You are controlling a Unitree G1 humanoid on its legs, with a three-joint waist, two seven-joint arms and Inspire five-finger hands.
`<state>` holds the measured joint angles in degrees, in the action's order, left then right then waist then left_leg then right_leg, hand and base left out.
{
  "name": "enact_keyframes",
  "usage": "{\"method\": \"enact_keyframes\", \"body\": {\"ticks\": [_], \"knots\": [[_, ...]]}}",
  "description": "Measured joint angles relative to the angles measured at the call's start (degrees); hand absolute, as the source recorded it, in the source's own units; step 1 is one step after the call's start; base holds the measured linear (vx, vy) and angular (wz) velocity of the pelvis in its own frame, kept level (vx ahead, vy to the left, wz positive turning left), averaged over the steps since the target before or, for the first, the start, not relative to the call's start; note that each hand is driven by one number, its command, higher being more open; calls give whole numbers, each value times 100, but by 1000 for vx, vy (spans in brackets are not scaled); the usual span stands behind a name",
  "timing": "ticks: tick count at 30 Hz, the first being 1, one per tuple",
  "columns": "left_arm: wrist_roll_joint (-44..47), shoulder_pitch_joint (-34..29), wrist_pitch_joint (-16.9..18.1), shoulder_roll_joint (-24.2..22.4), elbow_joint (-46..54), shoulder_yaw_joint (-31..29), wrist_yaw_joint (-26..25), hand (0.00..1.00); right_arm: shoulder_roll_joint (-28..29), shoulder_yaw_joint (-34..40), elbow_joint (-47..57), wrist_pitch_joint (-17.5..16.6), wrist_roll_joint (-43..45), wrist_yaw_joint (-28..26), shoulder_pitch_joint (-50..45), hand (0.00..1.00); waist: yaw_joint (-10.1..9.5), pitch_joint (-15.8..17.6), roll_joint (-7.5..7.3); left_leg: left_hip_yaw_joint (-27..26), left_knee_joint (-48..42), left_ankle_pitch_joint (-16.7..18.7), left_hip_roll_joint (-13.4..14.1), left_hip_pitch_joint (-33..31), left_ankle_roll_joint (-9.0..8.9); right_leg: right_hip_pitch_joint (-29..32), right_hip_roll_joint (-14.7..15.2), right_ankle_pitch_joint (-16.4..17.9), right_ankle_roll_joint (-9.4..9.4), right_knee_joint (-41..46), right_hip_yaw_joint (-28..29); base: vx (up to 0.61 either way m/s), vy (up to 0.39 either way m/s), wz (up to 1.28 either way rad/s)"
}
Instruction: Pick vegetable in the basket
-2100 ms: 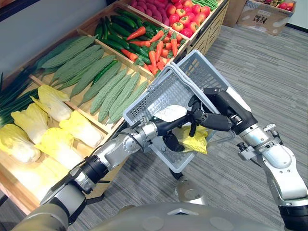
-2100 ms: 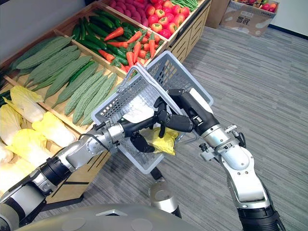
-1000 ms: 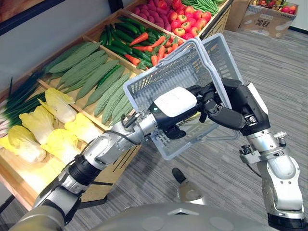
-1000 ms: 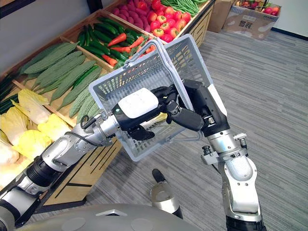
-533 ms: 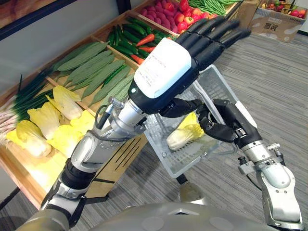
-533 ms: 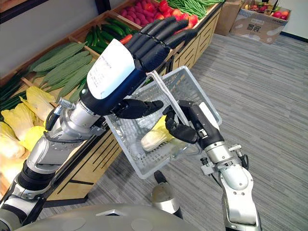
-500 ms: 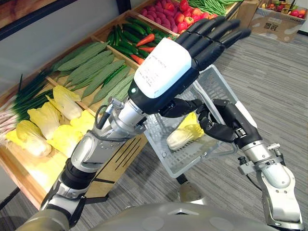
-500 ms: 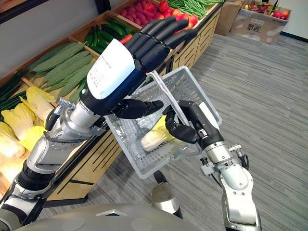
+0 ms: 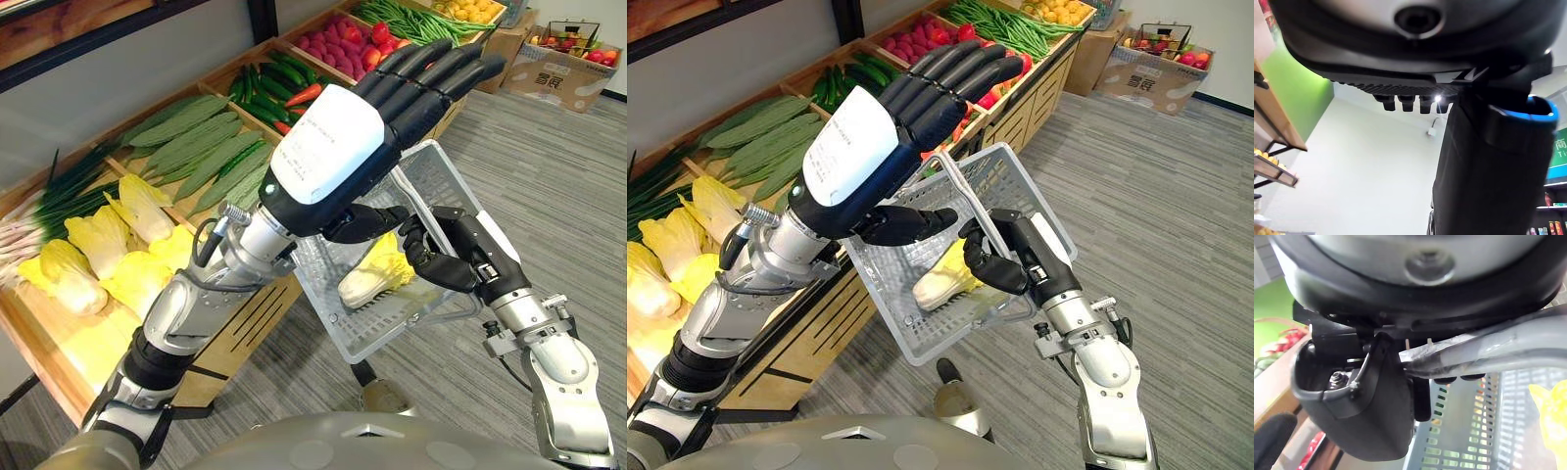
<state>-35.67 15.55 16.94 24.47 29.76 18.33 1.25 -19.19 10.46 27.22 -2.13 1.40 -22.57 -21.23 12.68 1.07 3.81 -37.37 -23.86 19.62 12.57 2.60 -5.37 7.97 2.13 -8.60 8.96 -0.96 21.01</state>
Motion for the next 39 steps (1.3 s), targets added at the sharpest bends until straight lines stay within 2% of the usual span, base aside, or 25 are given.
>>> {"method": "enact_keyframes", "body": {"ticks": [3,9,15,20,25,29,39], "knots": [[0,-39,-1,4,-4,-133,0,100,-20,61,29,1,3,-9,1,0,-4,1,-1,-4,-1,0,1,3,0,0,-4,0,-1,1,8,0,0,0],[23,-198,-86,9,-34,-1112,-84,100,-153,429,549,1,415,-300,9,0,3,4,-6,-138,-3,5,5,17,-8,94,-41,22,-36,34,131,5,-2,-12],[31,-603,-351,-9,-261,-1967,-204,100,-153,639,919,0,711,-430,31,0,16,13,-26,-205,-17,15,26,24,-26,136,-71,32,-50,49,179,8,-4,-7],[23,-740,-548,-205,-268,-2642,-264,100,-153,642,918,4,710,-586,54,0,2,12,-28,-222,-17,17,34,3,-28,192,-95,26,-42,88,193,21,4,-2],[24,-1014,-585,-255,-276,-2934,-271,100,-119,642,918,5,708,-586,60,0,16,12,-28,-216,3,16,28,17,-27,188,-104,14,-23,87,201,12,3,0],[31,-1400,-604,-576,-290,-3115,-265,100,-61,639,917,4,691,-586,61,0,3,13,-29,-205,13,16,23,24,-27,177,-101,15,-24,86,201,0,0,0],[198,-1860,-772,-895,-565,-3329,-239,100,124,642,908,4,682,-580,62,0,-32,30,-53,-179,5,16,37,79,-27,92,-92,47,-73,64,155,0,0,0]]}}
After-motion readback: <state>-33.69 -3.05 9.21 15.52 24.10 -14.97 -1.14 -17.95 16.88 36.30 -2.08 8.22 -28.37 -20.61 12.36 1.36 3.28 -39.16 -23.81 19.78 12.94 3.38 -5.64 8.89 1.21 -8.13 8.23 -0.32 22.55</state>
